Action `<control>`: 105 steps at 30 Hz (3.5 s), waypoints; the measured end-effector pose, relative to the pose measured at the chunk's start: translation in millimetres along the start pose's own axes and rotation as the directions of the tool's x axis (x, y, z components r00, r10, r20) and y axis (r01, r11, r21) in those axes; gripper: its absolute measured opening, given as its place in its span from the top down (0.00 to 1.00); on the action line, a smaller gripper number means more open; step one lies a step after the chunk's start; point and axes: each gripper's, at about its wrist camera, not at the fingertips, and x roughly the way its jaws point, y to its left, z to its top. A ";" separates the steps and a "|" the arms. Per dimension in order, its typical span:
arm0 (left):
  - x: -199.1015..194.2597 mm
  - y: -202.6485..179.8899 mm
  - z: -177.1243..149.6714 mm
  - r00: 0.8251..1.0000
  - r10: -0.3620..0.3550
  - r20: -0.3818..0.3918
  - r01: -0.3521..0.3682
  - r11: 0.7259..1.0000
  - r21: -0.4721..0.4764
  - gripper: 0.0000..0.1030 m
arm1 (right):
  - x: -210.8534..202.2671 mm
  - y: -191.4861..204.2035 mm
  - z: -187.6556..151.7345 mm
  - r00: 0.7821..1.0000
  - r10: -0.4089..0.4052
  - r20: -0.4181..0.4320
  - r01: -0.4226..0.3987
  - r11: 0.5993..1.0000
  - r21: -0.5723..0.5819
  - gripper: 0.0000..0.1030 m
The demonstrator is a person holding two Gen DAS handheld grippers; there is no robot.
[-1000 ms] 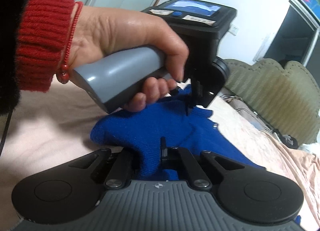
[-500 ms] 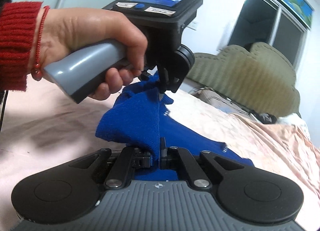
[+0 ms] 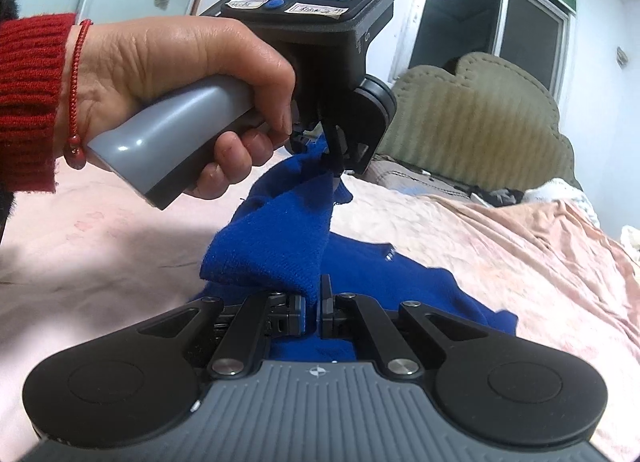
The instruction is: Fold small clothes
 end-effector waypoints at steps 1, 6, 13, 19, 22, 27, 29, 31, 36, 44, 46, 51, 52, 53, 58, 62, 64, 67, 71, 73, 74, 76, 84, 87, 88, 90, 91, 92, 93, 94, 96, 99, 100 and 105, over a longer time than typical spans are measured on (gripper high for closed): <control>1.2 -5.1 0.1 1.000 -0.001 -0.001 0.001 1.000 0.007 0.87 | -1.0 -2.9 -1.4 1.000 -0.003 -0.001 0.003 1.000 0.005 0.97; 7.6 -22.7 0.5 1.000 -0.009 -0.013 0.009 1.000 0.017 0.87 | 1.9 -20.3 -6.3 1.000 -0.008 -0.013 0.009 0.998 0.055 0.97; 17.4 -42.3 2.7 0.999 -0.015 -0.028 0.016 1.000 0.027 0.87 | 2.7 -44.9 -13.8 0.999 -0.011 -0.039 0.016 0.990 0.141 0.97; 30.4 -65.4 2.9 0.998 -0.036 -0.044 0.037 0.998 0.044 0.87 | 3.8 -64.1 -22.0 0.998 -0.006 -0.060 0.018 0.978 0.207 0.97; 36.9 -78.0 4.2 0.997 -0.053 -0.049 0.055 0.997 0.049 0.87 | 4.0 -74.1 -27.4 0.997 -0.002 -0.072 0.019 0.968 0.249 0.97; 49.9 -96.8 5.5 0.995 -0.073 -0.067 0.077 0.995 0.058 0.88 | 5.4 -92.8 -37.7 0.996 -0.003 -0.093 0.033 0.947 0.321 0.97; 54.0 -104.1 5.8 0.994 -0.081 -0.072 0.086 0.994 0.063 0.88 | 5.8 -100.4 -42.5 0.995 -0.002 -0.100 0.037 0.936 0.350 0.97; 58.2 -112.3 6.7 0.992 -0.097 -0.076 0.102 0.992 0.068 0.88 | 6.4 -106.8 -47.6 0.994 0.008 -0.109 0.035 0.920 0.389 0.97; 61.2 -135.9 5.8 0.986 -0.144 -0.088 0.154 0.981 0.120 0.88 | 12.2 -125.2 -62.2 0.987 0.079 -0.139 0.004 0.857 0.515 0.97; 46.0 -131.1 18.8 0.959 -0.281 -0.031 0.281 0.960 0.006 0.18 | 19.8 -145.7 -79.2 0.975 0.175 -0.135 -0.043 0.751 0.659 0.95; 34.0 -122.3 22.8 0.950 -0.307 0.052 0.310 0.950 -0.050 0.16 | 21.2 -150.7 -83.6 0.973 0.192 -0.127 -0.052 0.719 0.693 0.89; 16.1 -101.8 30.3 0.948 -0.308 0.082 0.315 0.944 -0.098 0.16 | 25.5 -165.8 -96.5 0.963 0.256 -0.086 -0.092 0.612 0.785 0.89; 12.8 -96.7 27.4 0.954 -0.288 0.084 0.296 0.951 -0.093 0.16 | 25.9 -169.6 -99.6 0.960 0.271 -0.072 -0.105 0.587 0.803 0.87; 9.6 -91.1 22.8 0.960 -0.267 0.083 0.274 0.958 -0.086 0.16 | 26.1 -172.5 -101.8 0.957 0.284 -0.057 -0.118 0.563 0.818 0.84; -6.6 -63.1 -12.4 0.985 -0.151 0.083 0.156 0.986 -0.055 0.16 | 28.6 -180.6 -97.5 0.952 0.306 0.001 -0.169 0.525 0.834 0.58; -20.8 -47.7 -40.8 0.993 -0.081 0.085 0.085 0.995 -0.054 0.16 | 43.5 -182.1 -78.2 0.955 0.298 -0.002 -0.176 0.567 0.805 0.44; -24.9 -45.0 -50.6 0.995 -0.070 0.069 0.073 0.996 -0.052 0.16 | 56.1 -186.3 -75.2 0.952 0.305 -0.012 -0.170 0.561 0.810 0.51; -28.8 -46.9 -63.5 0.997 -0.060 0.047 0.060 0.998 -0.014 0.16 | 63.6 -190.7 -79.2 0.956 0.290 -0.037 -0.122 0.510 0.852 0.89; -38.7 -54.4 -74.6 0.997 -0.029 0.071 0.024 0.998 0.065 0.16 | 49.7 -193.1 -92.9 0.960 0.278 -0.029 -0.106 0.458 0.882 0.91; -41.8 -58.8 -80.6 0.996 -0.032 0.080 0.024 0.994 0.106 0.16 | 41.7 -194.9 -103.0 0.956 0.292 -0.033 -0.100 0.431 0.897 0.91; -41.5 -62.5 -84.0 0.996 -0.031 0.079 0.021 0.992 0.128 0.16 | 39.3 -195.2 -106.8 0.953 0.301 -0.037 -0.099 0.426 0.899 0.91; -39.5 -68.4 -90.8 0.997 -0.027 0.075 0.015 0.987 0.163 0.16 | 37.8 -197.4 -110.6 0.939 0.341 -0.053 -0.108 0.437 0.893 0.90; -35.0 -71.4 -110.4 0.998 -0.043 0.048 0.035 0.987 0.160 0.16 | 55.3 -229.9 -68.8 0.967 0.250 -0.041 -0.113 0.571 0.813 0.52; -35.2 -68.7 -110.3 0.998 -0.045 0.052 0.037 0.986 0.160 0.16 | 87.9 -240.9 -58.3 0.960 0.275 -0.045 -0.121 0.558 0.821 0.52; -34.1 -67.2 -109.6 0.998 -0.046 0.050 0.037 0.987 0.158 0.16 | 99.1 -243.2 -55.6 0.958 0.284 -0.047 -0.124 0.553 0.824 0.52; -30.6 -63.3 -108.7 0.998 -0.043 0.037 0.037 0.989 0.146 0.16 | 118.9 -246.2 -51.7 0.954 0.293 -0.055 -0.120 0.546 0.829 0.52; -28.8 -61.3 -108.8 0.998 -0.050 0.028 0.045 0.989 0.138 0.16 | 126.6 -245.9 -49.2 0.953 0.296 -0.060 -0.116 0.544 0.831 0.57; -27.4 -60.4 -109.7 0.998 -0.056 0.020 0.053 0.990 0.134 0.16 | 133.0 -246.0 -48.8 0.952 0.298 -0.068 -0.109 0.540 0.835 0.71; -26.2 -59.5 -110.8 0.998 -0.061 0.014 0.059 0.990 0.132 0.16 | 138.0 -246.0 -49.0 0.952 0.296 -0.077 -0.100 0.537 0.838 0.80; -25.4 -58.8 -112.2 0.998 -0.064 0.010 0.062 0.989 0.132 0.16 | 138.1 -246.8 -50.2 0.956 0.280 -0.084 -0.084 0.538 0.839 0.92; -25.7 -57.2 -115.6 0.997 -0.074 0.010 0.072 0.988 0.136 0.15 | 129.8 -246.4 -51.6 0.971 0.218 -0.093 -0.047 0.561 0.826 0.93; -24.5 -54.6 -120.2 0.995 -0.101 -0.004 0.100 0.986 0.132 0.15 | 113.4 -243.1 -54.8 0.985 0.131 -0.114 0.014 0.592 0.805 0.93; -23.3 -53.7 -121.2 0.994 -0.110 -0.012 0.111 0.986 0.123 0.15 | 111.9 -243.0 -57.6 0.986 0.117 -0.118 0.027 0.588 0.808 0.93; -24.5 -46.8 -121.0 0.990 -0.134 -0.038 0.136 0.988 0.071 0.15 | 121.5 -241.8 -66.3 0.971 0.162 -0.177 0.048 0.592 0.805 0.79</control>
